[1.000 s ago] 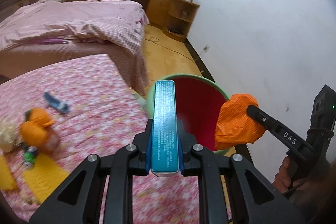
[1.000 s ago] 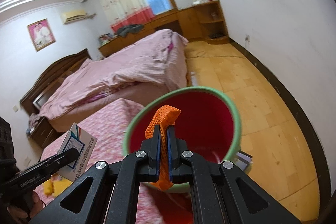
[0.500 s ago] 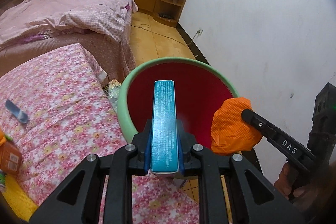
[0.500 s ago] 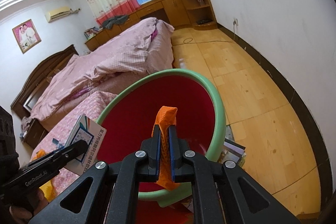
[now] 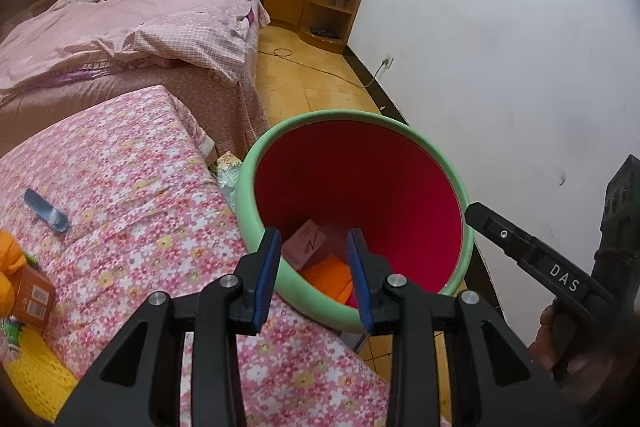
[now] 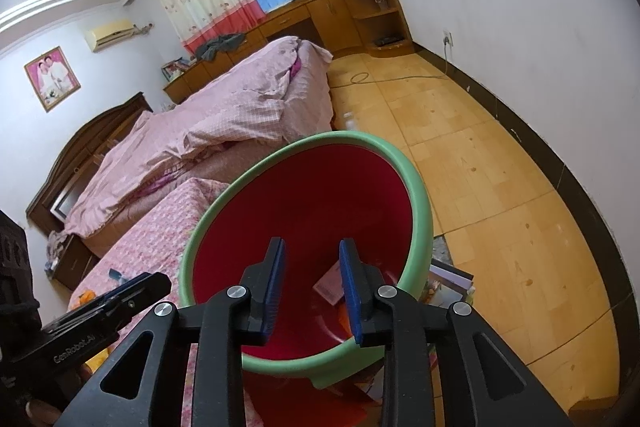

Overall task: Collect trash
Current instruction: 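Move both open grippers back over the bed toward the yellow foam nets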

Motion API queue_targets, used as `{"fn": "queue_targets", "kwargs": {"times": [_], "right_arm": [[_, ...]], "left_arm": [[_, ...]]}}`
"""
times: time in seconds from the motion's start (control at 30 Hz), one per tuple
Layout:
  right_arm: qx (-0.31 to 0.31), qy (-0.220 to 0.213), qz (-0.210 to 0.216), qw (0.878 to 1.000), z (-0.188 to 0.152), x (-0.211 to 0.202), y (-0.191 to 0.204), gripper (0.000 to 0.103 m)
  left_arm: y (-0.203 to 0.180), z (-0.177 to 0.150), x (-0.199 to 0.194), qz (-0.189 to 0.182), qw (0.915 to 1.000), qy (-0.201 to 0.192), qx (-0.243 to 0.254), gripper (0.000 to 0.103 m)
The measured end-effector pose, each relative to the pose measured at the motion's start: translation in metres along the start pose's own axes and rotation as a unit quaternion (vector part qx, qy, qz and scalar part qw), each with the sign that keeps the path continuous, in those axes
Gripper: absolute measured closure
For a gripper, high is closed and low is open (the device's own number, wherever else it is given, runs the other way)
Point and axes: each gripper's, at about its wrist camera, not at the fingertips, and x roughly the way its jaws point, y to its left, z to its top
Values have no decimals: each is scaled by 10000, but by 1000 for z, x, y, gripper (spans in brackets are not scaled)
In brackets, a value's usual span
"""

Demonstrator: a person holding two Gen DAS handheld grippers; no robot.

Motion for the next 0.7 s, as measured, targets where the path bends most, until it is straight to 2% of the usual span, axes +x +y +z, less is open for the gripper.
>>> {"fn": "queue_targets", "kwargs": {"times": [0.13,0.23,0.5,0.7], "right_arm": [[53,-18,42,10000,-3,-8,6,65],[30,8,130,9999,-6,-13,10,64],[-87,121,382,9992,-21,-26,33,51],[-175,259,352,9989,-30,-28,45,46]], "left_arm": [[4,-5,-13,33,10000,-34,-66,69],[7,-9,-25,60,9999,-76,-102,69],[24,-22,-55,196,9991,-189,-336,69],[42,-33,-78,388,9972,-283,-571,69]]}}
